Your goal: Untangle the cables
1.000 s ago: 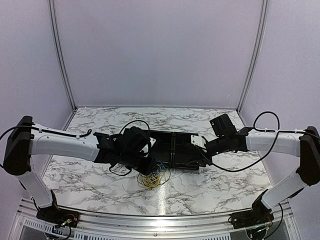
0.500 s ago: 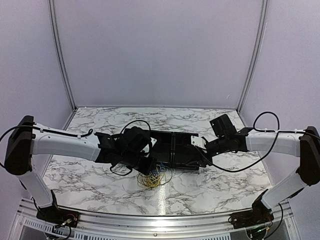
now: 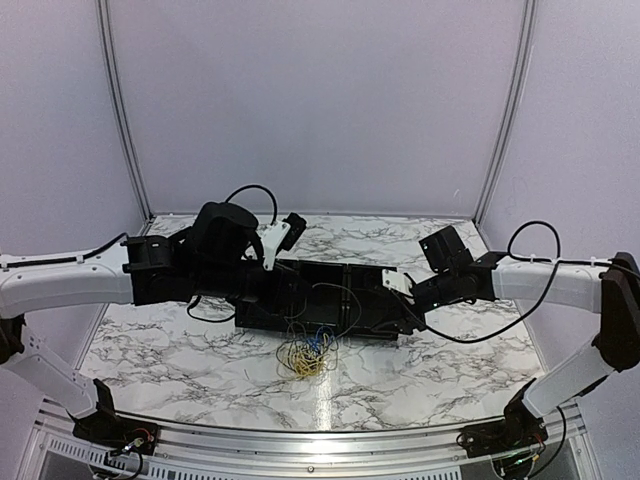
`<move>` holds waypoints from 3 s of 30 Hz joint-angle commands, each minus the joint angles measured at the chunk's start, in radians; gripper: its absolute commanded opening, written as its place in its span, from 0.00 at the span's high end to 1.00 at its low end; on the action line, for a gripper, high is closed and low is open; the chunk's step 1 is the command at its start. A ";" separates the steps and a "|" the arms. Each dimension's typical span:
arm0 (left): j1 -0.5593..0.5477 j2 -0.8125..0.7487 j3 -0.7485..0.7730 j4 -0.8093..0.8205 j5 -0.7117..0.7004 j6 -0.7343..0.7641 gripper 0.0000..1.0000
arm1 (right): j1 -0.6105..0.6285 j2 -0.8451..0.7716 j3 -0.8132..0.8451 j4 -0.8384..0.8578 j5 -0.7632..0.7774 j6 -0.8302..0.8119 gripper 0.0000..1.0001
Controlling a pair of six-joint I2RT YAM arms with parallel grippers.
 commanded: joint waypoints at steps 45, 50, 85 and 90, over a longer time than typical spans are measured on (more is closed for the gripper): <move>-0.029 -0.082 -0.352 0.547 -0.184 0.086 0.45 | 0.175 0.184 0.599 -0.262 -0.299 0.230 1.00; -0.030 0.059 -0.392 0.674 -0.185 0.103 0.47 | 0.174 0.163 0.602 -0.297 -0.296 0.208 1.00; -0.047 0.423 -0.453 0.997 -0.105 -0.028 0.59 | -0.312 0.095 1.187 -0.281 -0.487 0.377 1.00; -0.054 0.293 -0.487 0.997 -0.191 -0.017 0.53 | -0.340 0.042 1.026 -0.216 -0.471 0.392 1.00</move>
